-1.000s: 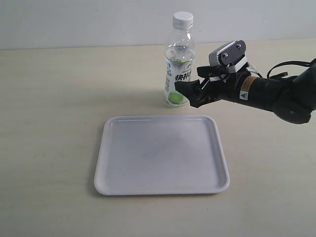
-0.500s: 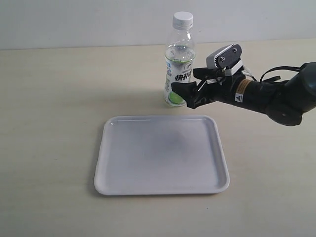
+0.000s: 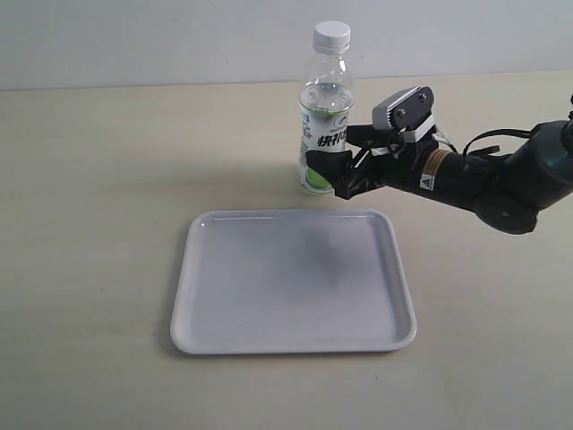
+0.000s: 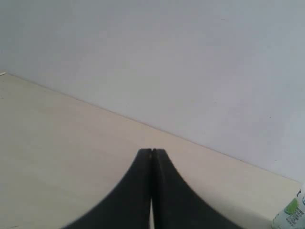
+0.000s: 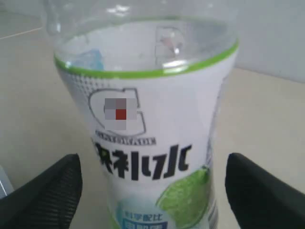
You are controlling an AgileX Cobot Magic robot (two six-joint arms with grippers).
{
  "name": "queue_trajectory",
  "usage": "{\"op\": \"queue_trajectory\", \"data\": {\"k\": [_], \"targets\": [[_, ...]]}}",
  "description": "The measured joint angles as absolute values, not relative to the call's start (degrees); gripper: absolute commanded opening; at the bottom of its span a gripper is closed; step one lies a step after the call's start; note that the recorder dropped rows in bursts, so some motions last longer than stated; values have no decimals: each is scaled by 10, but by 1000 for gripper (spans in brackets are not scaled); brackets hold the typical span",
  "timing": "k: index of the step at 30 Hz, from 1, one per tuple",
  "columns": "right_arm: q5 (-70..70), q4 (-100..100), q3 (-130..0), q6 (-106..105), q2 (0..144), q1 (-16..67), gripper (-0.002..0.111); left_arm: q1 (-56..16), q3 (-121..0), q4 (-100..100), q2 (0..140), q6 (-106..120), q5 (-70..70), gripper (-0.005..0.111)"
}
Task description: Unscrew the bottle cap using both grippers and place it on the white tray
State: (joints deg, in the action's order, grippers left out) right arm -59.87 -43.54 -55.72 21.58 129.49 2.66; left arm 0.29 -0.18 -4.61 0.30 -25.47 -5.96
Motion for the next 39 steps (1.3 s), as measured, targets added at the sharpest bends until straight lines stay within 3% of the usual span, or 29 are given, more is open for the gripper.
{"op": "queue_trajectory", "data": {"k": [39], "targets": [[-537,-426,-608,230,1308,60,80,3,-2,-46,3,-255,-60,0]]}}
